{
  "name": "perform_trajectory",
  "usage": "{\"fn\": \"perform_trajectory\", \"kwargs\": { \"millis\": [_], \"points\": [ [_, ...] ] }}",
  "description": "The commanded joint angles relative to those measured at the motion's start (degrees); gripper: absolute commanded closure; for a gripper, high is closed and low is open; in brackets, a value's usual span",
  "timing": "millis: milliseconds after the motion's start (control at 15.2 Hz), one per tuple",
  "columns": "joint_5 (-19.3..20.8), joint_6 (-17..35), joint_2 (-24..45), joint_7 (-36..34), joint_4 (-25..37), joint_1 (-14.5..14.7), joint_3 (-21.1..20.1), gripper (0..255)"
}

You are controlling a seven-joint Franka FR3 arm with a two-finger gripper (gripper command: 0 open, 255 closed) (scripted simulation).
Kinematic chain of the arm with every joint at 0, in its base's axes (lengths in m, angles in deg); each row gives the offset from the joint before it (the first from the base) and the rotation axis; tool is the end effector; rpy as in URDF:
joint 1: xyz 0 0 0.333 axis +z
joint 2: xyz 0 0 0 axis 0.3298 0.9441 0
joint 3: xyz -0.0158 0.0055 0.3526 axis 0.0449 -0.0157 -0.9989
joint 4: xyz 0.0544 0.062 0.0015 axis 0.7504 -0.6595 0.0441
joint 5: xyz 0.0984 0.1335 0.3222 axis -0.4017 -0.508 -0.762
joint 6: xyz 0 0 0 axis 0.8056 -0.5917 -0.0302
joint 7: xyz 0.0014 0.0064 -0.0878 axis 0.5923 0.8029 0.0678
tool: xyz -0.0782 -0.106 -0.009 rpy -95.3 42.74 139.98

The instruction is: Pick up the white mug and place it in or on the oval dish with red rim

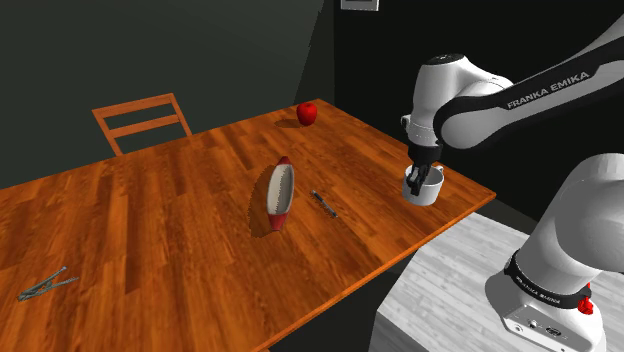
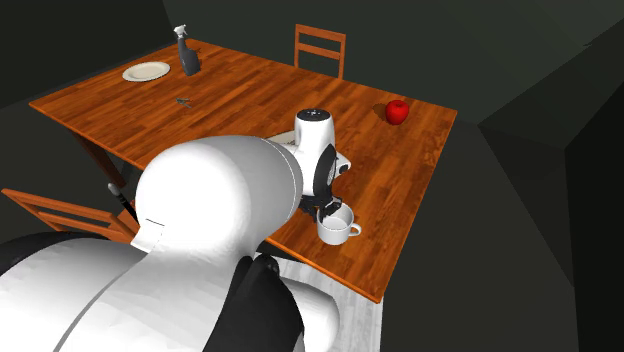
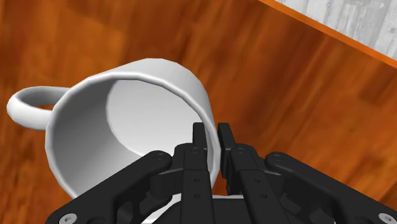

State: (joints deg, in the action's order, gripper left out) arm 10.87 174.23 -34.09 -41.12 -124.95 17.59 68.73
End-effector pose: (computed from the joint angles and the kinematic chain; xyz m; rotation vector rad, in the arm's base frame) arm 0.2649 -0.0145 0.3712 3.0896 0.1270 -0.0311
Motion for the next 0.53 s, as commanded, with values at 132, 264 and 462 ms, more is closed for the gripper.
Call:
{"fn": "perform_trajectory", "kwargs": {
  "millis": [132, 264, 462],
  "points": [
    [-0.06, -1.08, -0.65, 0.06, 0.43, 0.03, 0.0, 255],
    [-0.16, -3.21, -1.83, 0.18, 1.39, 0.09, -0.01, 255],
    [-0.3, -6.31, -3.4, 0.34, 2.9, 0.16, -0.02, 255]
  ]
}}
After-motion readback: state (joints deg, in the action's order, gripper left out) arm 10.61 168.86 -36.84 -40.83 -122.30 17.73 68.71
